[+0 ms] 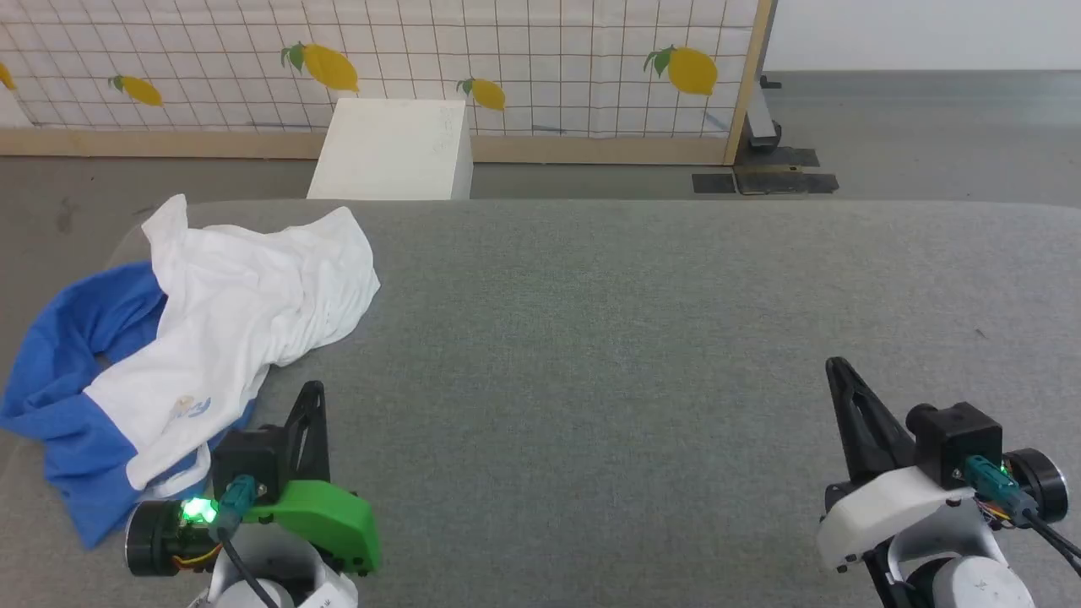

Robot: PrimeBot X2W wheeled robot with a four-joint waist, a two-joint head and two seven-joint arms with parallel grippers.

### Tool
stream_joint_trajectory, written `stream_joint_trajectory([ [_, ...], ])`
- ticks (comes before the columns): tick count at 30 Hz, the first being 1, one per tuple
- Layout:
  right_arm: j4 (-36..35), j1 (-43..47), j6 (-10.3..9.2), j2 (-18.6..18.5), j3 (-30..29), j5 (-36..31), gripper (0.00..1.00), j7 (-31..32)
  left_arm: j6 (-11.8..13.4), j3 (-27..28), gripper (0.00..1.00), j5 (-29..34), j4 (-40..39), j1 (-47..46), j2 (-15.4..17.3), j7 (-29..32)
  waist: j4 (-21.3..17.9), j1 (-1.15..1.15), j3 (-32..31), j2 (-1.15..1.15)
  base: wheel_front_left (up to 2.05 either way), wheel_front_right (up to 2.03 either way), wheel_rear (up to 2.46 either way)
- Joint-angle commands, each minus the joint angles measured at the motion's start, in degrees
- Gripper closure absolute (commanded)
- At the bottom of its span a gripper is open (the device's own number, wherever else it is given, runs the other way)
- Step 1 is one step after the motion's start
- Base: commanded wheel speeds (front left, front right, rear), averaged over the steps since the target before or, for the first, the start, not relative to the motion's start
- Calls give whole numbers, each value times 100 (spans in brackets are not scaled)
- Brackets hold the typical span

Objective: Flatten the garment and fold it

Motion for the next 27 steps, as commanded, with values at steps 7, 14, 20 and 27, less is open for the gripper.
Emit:
stream_joint_trajectory([
  [7, -30, 85, -9, 3, 9, -36, 100, 1, 37, 19, 100, 74, -15, 63, -27, 8, 0, 0, 0, 33, 0, 0, 0],
  [14, -30, 85, -9, 3, 9, -36, 100, 1, 37, 19, 100, 74, -15, 63, -27, 8, 0, 0, 0, 33, 0, 0, 0],
  [20, 0, 1, 0, 0, -1, 2, 0, -1, 0, 0, 0, -1, 0, 0, 0, -1, 0, 0, 0, 0, 0, 0, 0],
  [27, 26, 30, 0, -1, -23, 62, 0, -46, 7, -40, 0, -65, 20, 12, 0, -43, -1, 0, 0, 1, 0, 0, 0],
])
